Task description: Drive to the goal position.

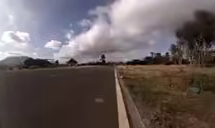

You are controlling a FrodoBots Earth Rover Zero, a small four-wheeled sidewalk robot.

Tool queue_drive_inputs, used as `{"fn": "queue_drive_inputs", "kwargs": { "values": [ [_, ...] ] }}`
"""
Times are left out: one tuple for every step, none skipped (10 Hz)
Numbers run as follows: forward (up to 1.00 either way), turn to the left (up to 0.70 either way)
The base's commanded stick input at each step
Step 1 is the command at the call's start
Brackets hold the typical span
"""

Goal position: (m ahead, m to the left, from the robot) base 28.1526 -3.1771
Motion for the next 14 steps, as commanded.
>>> {"fn": "queue_drive_inputs", "kwargs": {
  "values": [
    [0.88,-0.29],
    [0.89,-0.30],
    [0.90,-0.13],
    [0.90,0.00],
    [0.88,0.00],
    [0.86,0.00],
    [0.86,0.00],
    [0.86,0.00],
    [0.86,0.00],
    [0.86,0.00],
    [0.86,0.00],
    [0.86,-0.05],
    [0.88,-0.23],
    [0.88,-0.34]
  ]
}}
